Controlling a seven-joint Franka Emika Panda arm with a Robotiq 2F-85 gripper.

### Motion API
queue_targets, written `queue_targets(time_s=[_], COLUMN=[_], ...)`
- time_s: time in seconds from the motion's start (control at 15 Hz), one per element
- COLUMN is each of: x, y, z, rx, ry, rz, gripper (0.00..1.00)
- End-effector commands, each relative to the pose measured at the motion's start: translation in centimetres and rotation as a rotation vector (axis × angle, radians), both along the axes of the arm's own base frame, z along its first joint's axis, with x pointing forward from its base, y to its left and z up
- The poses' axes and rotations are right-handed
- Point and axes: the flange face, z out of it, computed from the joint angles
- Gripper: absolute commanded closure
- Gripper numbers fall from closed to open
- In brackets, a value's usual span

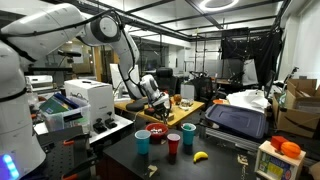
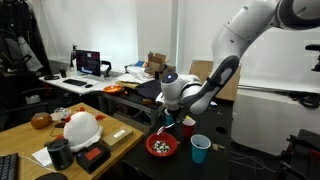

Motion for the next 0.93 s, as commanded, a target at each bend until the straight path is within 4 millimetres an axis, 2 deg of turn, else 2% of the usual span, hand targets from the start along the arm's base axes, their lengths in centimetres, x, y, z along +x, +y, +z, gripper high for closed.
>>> queue_targets(time_s=[0.0, 0.33, 0.6, 0.87], x=[-1.6, -3.3, -3.8, -4.1], y=[-0.9, -1.0, -0.9, -1.9], z=[-0.3, -0.8, -0.7, -0.5], rx=[-0.027, -0.024, -0.02, -0.045], ry=[-0.036, 0.018, 0.028, 0.016], rz=[-0.05, -0.07, -0.069, -0.091], gripper=[0.99, 0.99, 0.99, 0.99])
